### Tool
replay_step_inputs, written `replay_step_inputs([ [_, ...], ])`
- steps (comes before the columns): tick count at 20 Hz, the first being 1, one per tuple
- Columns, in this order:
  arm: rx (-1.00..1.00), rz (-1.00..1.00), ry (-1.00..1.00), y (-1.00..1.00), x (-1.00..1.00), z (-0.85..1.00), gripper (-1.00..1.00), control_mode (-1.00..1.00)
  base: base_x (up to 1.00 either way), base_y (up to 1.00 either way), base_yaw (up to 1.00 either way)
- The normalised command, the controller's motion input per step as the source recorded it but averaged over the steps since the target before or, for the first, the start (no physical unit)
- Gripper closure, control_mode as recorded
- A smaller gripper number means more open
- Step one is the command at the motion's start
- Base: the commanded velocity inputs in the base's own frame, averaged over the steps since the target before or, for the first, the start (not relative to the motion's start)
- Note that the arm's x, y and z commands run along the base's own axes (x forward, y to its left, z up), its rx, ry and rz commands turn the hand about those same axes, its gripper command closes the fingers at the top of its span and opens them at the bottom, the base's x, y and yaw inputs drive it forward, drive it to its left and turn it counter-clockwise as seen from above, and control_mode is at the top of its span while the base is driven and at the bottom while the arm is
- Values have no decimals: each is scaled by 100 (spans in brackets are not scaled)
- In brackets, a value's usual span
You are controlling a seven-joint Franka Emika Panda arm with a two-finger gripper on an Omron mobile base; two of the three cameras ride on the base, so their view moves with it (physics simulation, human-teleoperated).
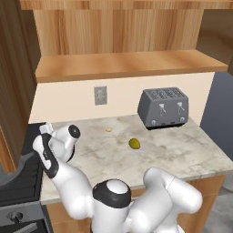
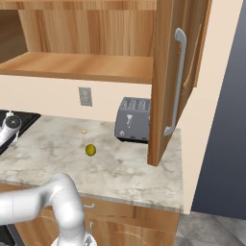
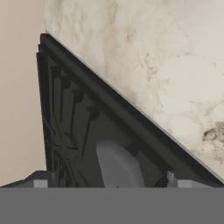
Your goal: Pick the pan from the cabinet and place it on the stove. Then turn on the stove burner for the pan.
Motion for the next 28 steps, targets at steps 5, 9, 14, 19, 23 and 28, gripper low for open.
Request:
replay_step_inputs([
  [5,0,0,0,0,-4,0,-100,-100,0,0,0],
  [9,0,0,-2,0,-25,10,-100,-100,0,0,0],
  [14,0,0,-3,0,-28,11,-100,-100,0,0,0],
  [19,0,0,-4,0,-25,22,-100,-100,0,0,0],
  [23,0,0,-6,0,-20,38,-100,-100,0,0,0],
  [28,0,0,-6,-1,-28,36,-100,-100,0,0,0],
])
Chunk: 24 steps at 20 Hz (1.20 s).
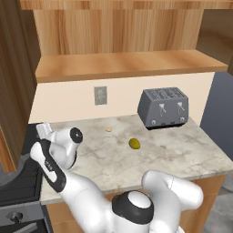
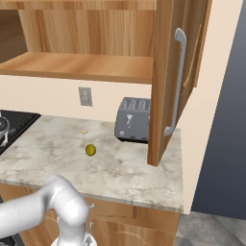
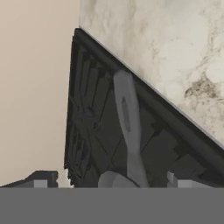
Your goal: Pick the pan from the cabinet and place it on the stove. Then turn on the stove burner for the pan.
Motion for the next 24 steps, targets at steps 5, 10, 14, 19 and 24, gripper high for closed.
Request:
replay_step_inputs([
  [5,0,0,-4,-2,-44,25,-100,-100,0,0,0],
  [10,-1,0,-5,-4,-56,23,-100,-100,0,0,0],
  [14,-2,-1,-3,-5,-59,31,-100,-100,0,0,0],
  [19,-2,-2,-3,-6,-63,29,-100,-100,0,0,0],
  [24,-3,-2,-4,-3,-75,20,-100,-100,0,0,0],
])
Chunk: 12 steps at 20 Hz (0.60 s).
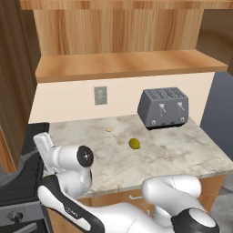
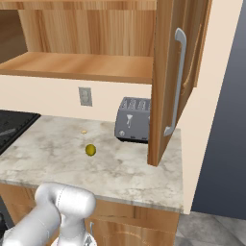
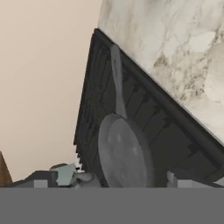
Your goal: Pick the pan from the cabinet and place it on the stove. Then turn on the stove burner for the pan.
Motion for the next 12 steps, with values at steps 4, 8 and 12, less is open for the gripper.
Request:
replay_step_inputs([
  [4,-5,-4,-4,0,-82,18,-100,-100,0,0,0],
  [8,-5,-7,-1,0,-85,9,-100,-100,0,0,0],
  [12,-5,-10,0,0,-83,5,-100,-100,0,0,0],
])
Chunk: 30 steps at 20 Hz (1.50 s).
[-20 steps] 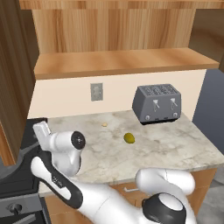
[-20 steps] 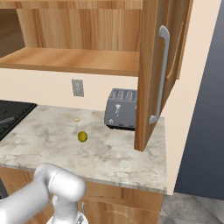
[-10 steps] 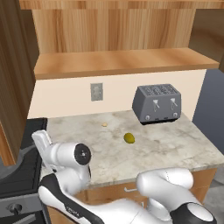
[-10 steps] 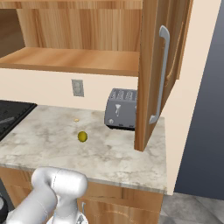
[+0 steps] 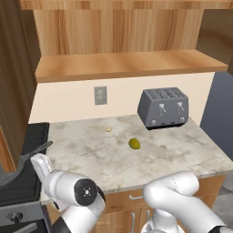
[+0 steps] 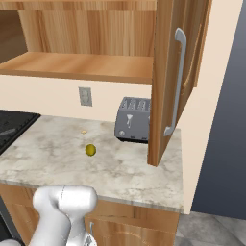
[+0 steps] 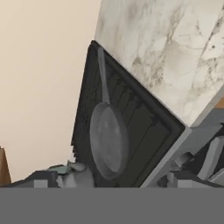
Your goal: Pick the pan from the cabinet and place it on the stove. Then turn on the stove burner for the pan.
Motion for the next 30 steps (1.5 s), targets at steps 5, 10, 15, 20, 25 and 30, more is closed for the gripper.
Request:
replay_step_inputs([
  [5,-6,-10,0,0,-76,1,-100,-100,0,0,0],
  [10,-6,-2,0,0,-22,0,-100,-100,0,0,0],
  [15,-1,0,0,0,0,-3,-100,-100,0,0,0],
  [20,-7,0,-5,0,-7,-19,-100,-100,0,0,0],
  [25,-7,0,-7,0,-4,-17,-100,-100,0,0,0],
  [30,0,0,-4,0,0,-2,-100,-100,0,0,0],
])
